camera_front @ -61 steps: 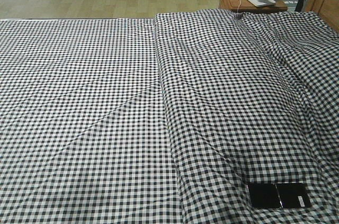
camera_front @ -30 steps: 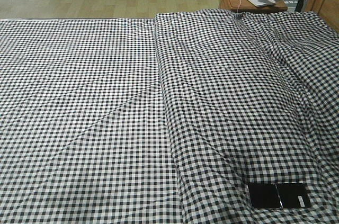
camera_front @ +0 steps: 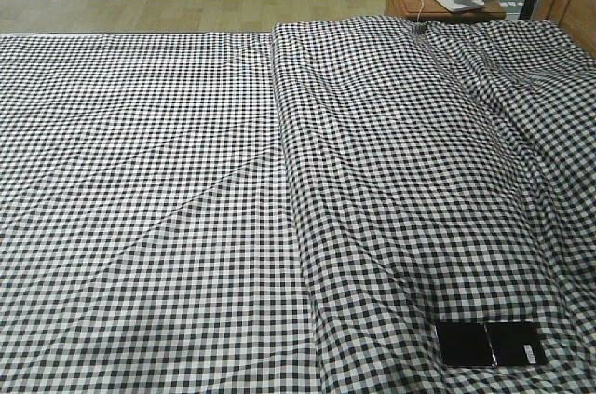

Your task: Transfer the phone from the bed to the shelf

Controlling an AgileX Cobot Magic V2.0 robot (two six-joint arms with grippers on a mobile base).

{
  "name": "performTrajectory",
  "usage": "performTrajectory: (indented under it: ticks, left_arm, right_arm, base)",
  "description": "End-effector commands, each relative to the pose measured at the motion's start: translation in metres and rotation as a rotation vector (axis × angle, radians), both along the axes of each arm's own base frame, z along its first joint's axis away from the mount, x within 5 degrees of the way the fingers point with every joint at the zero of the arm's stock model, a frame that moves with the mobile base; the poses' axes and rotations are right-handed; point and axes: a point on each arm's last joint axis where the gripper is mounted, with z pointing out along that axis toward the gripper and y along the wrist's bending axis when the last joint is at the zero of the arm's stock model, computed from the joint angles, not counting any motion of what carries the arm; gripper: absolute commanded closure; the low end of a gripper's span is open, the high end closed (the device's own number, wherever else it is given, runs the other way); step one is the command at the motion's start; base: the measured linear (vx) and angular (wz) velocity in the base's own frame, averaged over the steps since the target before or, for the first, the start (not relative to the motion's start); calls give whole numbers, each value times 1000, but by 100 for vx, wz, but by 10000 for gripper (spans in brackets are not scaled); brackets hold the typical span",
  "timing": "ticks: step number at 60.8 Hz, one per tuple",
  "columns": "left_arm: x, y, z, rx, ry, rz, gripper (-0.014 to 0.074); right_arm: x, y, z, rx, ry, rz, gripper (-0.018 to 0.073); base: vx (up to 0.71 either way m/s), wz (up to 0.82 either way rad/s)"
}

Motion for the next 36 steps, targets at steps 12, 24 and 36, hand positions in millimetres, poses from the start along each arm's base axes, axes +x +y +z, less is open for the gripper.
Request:
performTrajectory:
  ticks: [12,24,36]
  left_arm:
    - [-1,0,15,-7,-102,3,595]
    - [-1,0,15,-7,-102,3,595]
    - [-1,0,15,-7,-102,3,595]
  right_arm:
    - [24,3,50,90,-116,59,-68]
    - [27,-31,75,250,-145,55,-64]
    - [35,-78,52,395,-82,49,-63]
  base:
    - [0,0]
    - [0,0]
    - [0,0]
